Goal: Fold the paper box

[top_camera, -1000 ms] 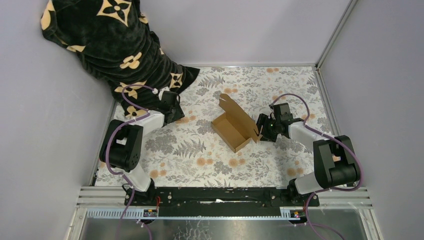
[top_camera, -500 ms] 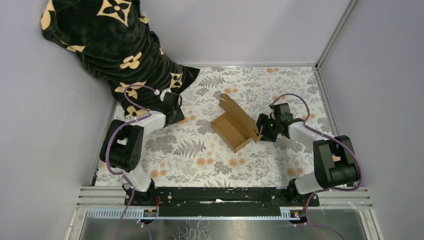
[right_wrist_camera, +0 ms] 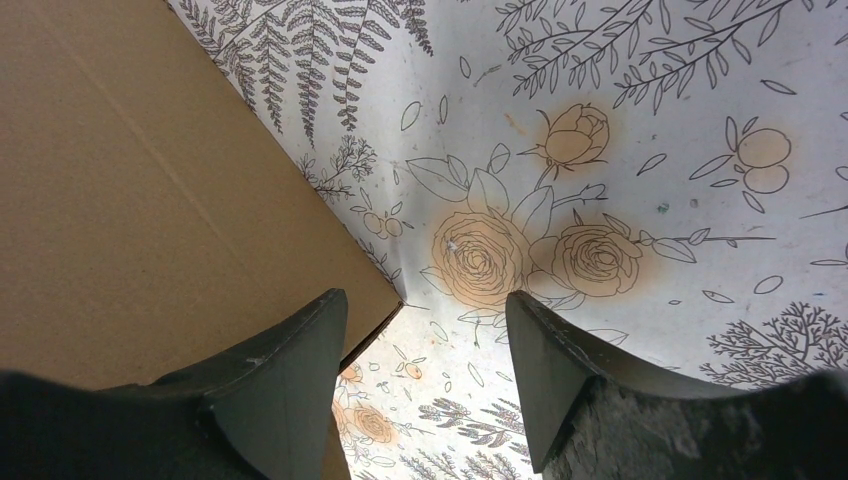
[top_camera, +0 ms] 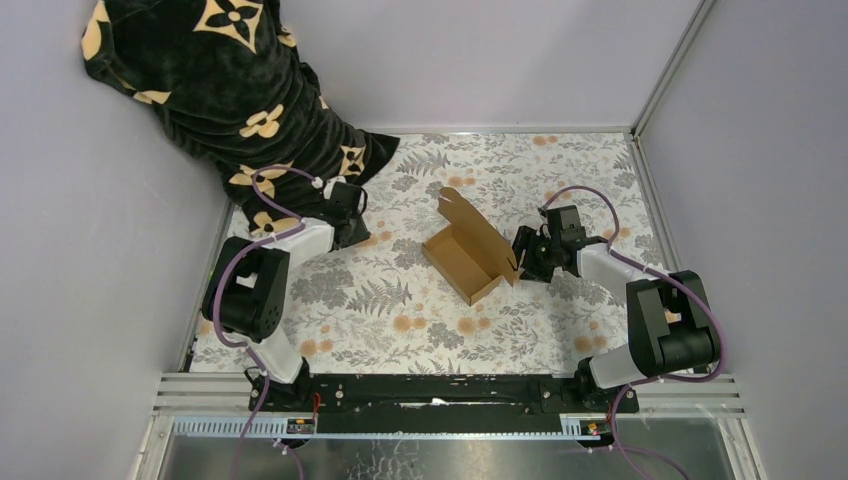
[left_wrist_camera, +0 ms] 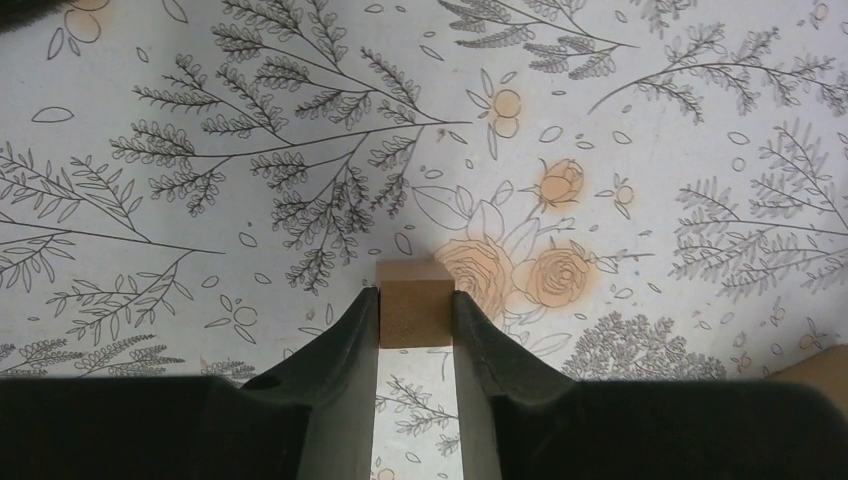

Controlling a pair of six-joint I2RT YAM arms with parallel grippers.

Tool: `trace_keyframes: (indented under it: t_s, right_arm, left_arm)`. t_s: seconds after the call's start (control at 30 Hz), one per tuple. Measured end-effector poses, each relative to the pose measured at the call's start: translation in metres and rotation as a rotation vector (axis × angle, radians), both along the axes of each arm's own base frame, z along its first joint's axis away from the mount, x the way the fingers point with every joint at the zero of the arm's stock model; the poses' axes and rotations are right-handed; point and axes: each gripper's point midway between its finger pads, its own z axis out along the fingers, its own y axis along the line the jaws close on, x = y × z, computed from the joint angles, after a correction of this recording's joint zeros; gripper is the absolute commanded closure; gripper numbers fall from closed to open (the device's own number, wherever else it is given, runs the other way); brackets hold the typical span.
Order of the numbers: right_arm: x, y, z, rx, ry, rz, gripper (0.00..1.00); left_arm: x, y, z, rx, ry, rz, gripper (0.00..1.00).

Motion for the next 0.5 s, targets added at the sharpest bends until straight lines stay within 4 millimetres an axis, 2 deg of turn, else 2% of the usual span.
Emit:
trace_keyframes:
  t_s: [0.17, 0.27, 0.5]
  right_arm:
    - [0.000, 0.000, 0.000, 0.000, 0.000, 0.000, 0.33]
    - [0.000, 0.000, 0.000, -0.002, -0.002, 0.002, 0.33]
    - [0.001, 0.000, 0.001, -0.003, -0.004, 0.002, 0.32]
  left_arm:
    - [-0.001, -0.013, 0.013, -0.009, 0.007, -0.039, 0.83]
    - [-0.002, -0.034, 0.036, -0.031, -0.019, -0.094, 0.83]
    - [-0.019, -0.125, 0.112, -0.128, -0.147, -0.320, 0.82]
